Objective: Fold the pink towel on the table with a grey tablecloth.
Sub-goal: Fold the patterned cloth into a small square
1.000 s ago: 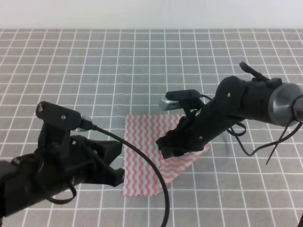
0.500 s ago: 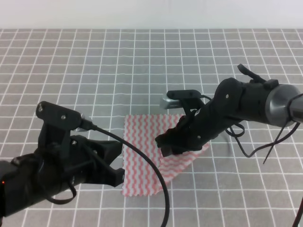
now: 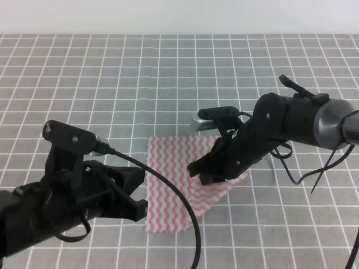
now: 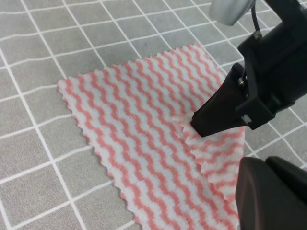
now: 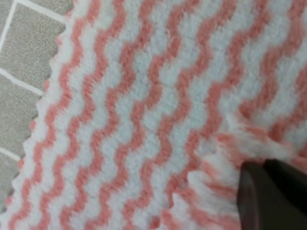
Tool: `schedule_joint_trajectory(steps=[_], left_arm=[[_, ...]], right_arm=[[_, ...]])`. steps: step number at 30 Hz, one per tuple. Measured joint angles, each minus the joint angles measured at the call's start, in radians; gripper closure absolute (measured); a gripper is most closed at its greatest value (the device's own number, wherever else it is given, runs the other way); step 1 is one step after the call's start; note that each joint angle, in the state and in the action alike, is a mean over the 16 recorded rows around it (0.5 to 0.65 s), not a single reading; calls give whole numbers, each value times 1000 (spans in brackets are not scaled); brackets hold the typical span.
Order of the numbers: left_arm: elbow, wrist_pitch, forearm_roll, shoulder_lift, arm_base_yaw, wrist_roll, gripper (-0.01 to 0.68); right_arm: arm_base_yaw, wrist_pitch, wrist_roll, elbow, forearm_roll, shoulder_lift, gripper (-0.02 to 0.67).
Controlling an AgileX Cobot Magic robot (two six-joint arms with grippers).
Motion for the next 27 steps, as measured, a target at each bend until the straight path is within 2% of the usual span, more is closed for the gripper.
schedule_joint_trajectory(steps=[5,12,27], left_arm=[[0,0,1,0,0,0,675],[-1,-2,2,1,0,0,675],[0,0,3,0,0,4,675]], right_arm=[[0,26,4,-27,-18,-4,657],[0,49,0,-68,-24,-7,651],[0,11,-14,-97,-21,13,381]])
